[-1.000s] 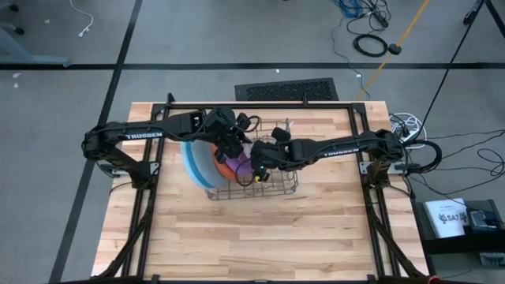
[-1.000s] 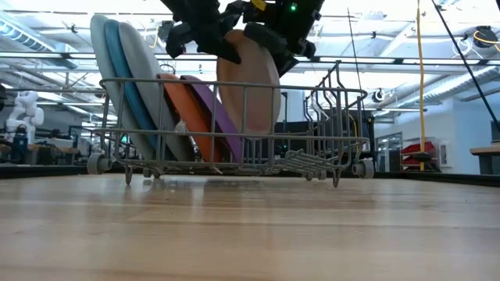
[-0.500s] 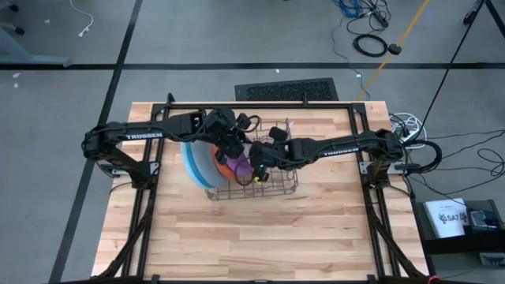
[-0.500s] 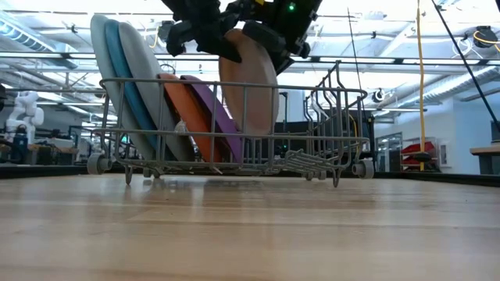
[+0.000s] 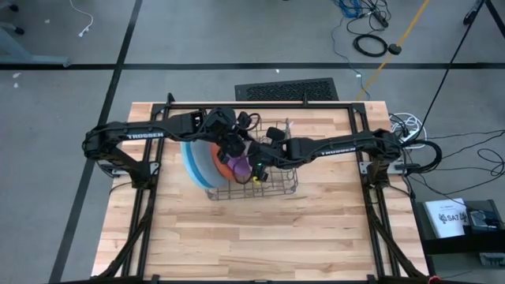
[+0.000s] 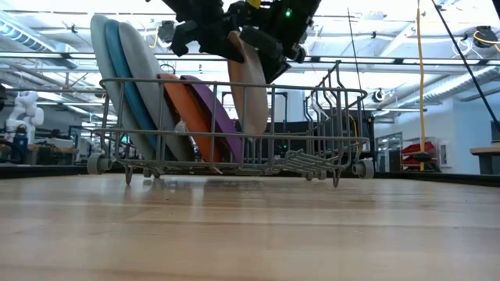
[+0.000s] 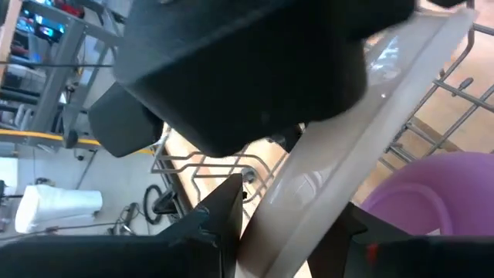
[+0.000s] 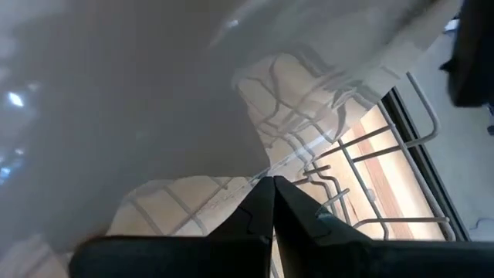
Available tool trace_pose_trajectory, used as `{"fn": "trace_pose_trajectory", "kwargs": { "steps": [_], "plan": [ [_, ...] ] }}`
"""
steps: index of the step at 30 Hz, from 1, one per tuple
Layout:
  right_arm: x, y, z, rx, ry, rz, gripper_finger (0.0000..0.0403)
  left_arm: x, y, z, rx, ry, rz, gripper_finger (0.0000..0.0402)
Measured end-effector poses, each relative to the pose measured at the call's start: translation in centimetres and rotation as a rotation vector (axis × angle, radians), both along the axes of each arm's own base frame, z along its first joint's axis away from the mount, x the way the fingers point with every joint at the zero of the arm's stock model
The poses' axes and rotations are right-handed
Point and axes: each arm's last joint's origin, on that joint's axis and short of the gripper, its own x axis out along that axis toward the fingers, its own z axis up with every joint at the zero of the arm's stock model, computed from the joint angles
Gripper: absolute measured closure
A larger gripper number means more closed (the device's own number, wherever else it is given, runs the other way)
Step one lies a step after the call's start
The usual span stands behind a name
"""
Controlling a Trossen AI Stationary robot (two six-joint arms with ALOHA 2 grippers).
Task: Sort dishes
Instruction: Put the white plate in the dish rack
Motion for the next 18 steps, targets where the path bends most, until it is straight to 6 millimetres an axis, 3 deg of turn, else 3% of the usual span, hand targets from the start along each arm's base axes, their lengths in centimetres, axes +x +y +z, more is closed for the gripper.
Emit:
{"fn": "trace_pose_trajectory", "kwargs": {
  "steps": [7,18],
  "plan": [
    [0.8,-0.1,-2.0,0.005,0.055,0.005,0.0403,0.7,0.2,-1.4,-0.032,0.054,0.019,0.0289],
    [0.7,-0.2,-2.2,-0.019,0.067,-0.013,0.0403,1.3,0.4,-1.7,0.011,0.040,0.055,0.0289]
  ]
}}
